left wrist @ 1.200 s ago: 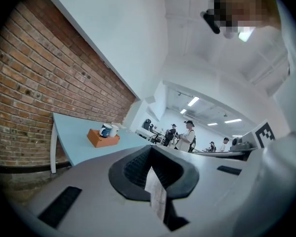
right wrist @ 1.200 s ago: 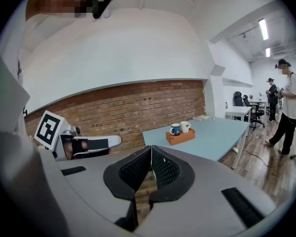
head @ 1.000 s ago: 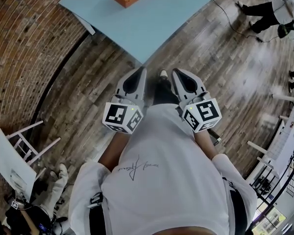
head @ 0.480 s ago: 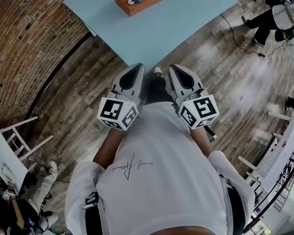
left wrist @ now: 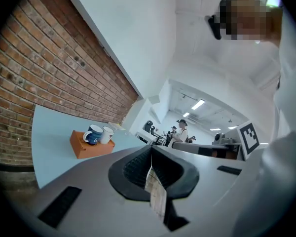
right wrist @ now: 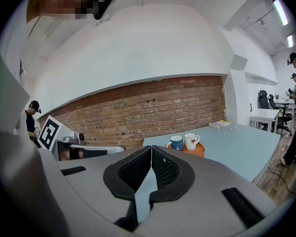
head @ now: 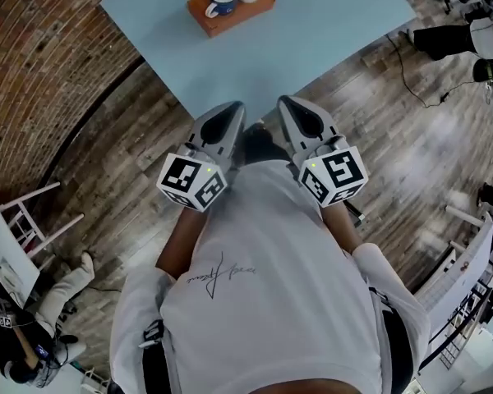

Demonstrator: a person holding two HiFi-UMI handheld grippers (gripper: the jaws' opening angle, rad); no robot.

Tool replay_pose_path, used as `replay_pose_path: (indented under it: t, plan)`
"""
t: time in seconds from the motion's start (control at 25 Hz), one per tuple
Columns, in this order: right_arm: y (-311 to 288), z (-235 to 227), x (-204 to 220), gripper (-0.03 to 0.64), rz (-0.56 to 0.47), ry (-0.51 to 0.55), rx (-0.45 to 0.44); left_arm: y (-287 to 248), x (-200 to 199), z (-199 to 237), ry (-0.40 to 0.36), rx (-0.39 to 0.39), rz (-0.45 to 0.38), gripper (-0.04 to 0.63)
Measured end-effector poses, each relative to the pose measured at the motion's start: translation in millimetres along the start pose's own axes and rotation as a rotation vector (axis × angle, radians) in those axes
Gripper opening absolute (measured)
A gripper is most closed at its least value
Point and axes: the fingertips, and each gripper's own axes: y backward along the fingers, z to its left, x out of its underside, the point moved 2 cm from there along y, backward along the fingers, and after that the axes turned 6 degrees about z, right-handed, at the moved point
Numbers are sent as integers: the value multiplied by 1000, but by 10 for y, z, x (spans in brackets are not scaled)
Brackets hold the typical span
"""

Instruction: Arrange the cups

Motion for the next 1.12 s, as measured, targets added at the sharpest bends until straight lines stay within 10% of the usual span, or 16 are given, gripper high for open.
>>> replay_pose_path:
  t: [1.12]
  plan:
    - [-827,-1151,-323,21,57,36,-402,-1083,-521,298,-84,-345,-164,9]
